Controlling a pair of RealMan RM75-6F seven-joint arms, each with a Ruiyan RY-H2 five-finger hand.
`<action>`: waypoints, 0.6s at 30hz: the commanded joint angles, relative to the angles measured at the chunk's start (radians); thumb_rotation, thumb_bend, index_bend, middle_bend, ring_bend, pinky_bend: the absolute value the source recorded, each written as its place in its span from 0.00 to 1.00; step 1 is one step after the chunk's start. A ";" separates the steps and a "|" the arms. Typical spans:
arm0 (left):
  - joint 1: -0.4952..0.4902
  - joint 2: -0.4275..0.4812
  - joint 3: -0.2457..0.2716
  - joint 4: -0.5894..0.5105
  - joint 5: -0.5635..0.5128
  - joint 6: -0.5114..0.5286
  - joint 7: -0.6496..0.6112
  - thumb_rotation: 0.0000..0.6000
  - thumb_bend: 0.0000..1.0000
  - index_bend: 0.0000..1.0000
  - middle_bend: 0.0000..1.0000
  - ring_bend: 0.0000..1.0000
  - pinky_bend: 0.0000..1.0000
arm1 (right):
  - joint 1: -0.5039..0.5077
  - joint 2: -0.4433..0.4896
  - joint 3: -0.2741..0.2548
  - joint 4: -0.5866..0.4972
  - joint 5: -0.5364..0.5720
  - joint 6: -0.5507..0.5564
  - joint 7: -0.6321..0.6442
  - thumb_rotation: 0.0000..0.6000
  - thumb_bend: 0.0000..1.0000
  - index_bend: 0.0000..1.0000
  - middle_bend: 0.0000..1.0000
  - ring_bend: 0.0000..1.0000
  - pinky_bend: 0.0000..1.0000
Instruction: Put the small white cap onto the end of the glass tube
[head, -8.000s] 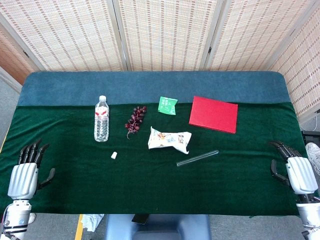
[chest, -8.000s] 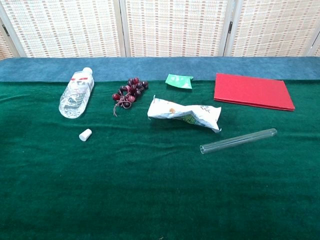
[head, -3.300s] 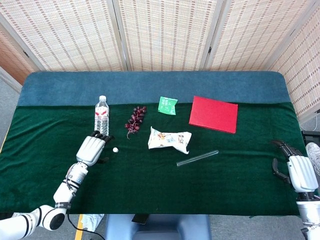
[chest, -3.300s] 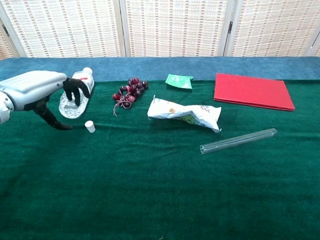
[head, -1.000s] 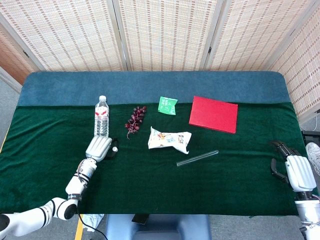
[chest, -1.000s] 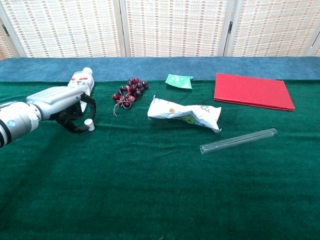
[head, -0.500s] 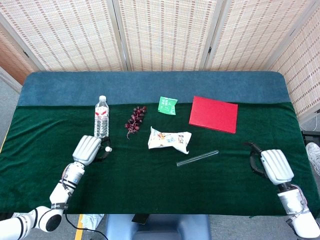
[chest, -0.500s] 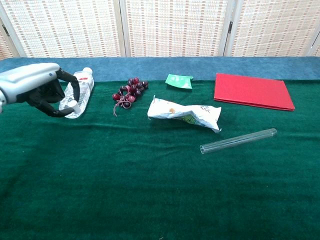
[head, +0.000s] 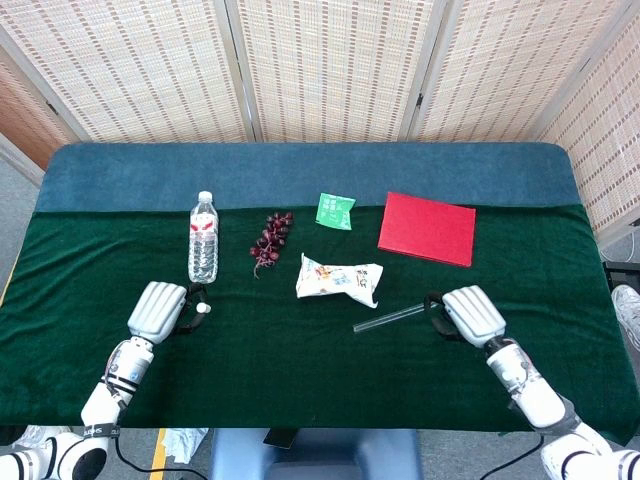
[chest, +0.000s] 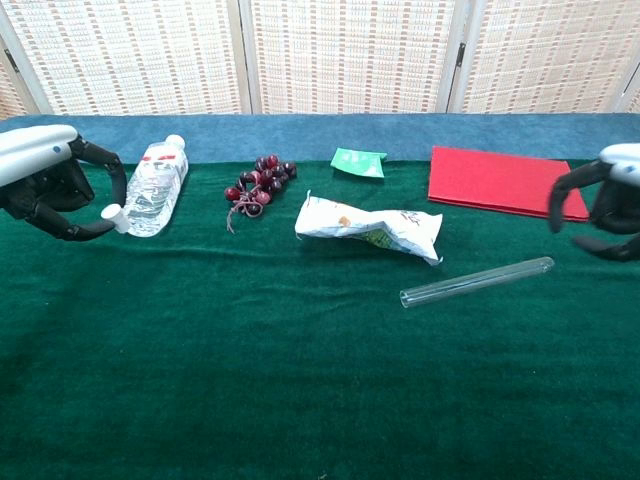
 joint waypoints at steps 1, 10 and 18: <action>0.004 0.002 0.001 -0.002 -0.003 0.001 -0.002 1.00 0.44 0.65 1.00 0.87 0.87 | 0.032 -0.040 -0.001 0.032 0.023 -0.036 -0.041 1.00 0.49 0.47 0.99 1.00 1.00; 0.009 -0.001 0.003 -0.007 -0.012 -0.009 0.004 1.00 0.44 0.65 1.00 0.87 0.86 | 0.091 -0.121 0.007 0.072 0.065 -0.082 -0.107 1.00 0.36 0.47 1.00 1.00 1.00; 0.009 -0.007 0.001 -0.003 -0.016 -0.016 0.004 1.00 0.44 0.65 1.00 0.87 0.86 | 0.135 -0.169 0.009 0.108 0.111 -0.123 -0.160 1.00 0.36 0.46 1.00 1.00 1.00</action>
